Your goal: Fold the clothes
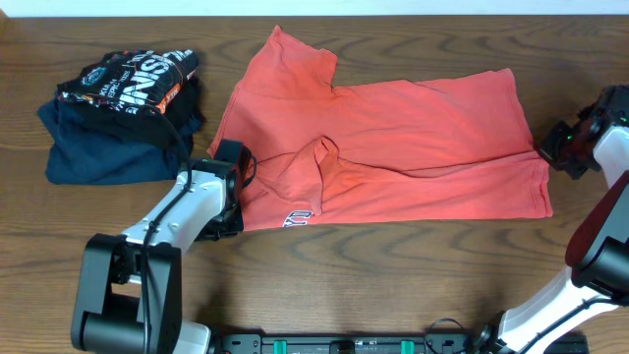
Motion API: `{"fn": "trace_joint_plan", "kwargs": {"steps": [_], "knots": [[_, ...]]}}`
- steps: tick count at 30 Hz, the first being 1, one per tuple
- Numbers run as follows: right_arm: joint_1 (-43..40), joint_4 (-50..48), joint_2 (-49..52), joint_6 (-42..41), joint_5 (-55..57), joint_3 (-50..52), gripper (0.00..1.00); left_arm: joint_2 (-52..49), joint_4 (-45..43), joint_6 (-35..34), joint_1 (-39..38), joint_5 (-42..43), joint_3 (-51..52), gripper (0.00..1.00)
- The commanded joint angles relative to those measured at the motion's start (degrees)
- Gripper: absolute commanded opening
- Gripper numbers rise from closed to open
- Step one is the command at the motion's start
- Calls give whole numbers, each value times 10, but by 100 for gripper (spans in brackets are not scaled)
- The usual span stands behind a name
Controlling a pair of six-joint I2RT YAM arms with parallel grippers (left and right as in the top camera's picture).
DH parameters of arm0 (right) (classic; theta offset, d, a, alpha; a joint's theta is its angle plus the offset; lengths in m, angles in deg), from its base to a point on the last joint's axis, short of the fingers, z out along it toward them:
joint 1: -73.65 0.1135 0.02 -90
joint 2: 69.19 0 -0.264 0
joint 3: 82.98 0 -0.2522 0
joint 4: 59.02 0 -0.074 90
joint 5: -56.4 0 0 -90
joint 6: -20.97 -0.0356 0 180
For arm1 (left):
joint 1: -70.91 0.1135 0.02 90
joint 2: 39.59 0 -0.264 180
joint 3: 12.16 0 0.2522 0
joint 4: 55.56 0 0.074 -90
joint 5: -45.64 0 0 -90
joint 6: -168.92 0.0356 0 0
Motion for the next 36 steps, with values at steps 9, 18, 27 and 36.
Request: {"fn": "trace_joint_plan", "kwargs": {"steps": [9,18,27,36], "knots": [[6,6,6,8,10,3,1,179,-82,41,0,62,-26,98],[6,14,6,16,10,3,1,146,-223,99,-70,157,-26,98],[6,20,6,16,10,3,1,49,-392,104,-122,185,-26,98],[6,21,6,16,13,3,1,-35,-431,103,-127,233,-52,97]]}}
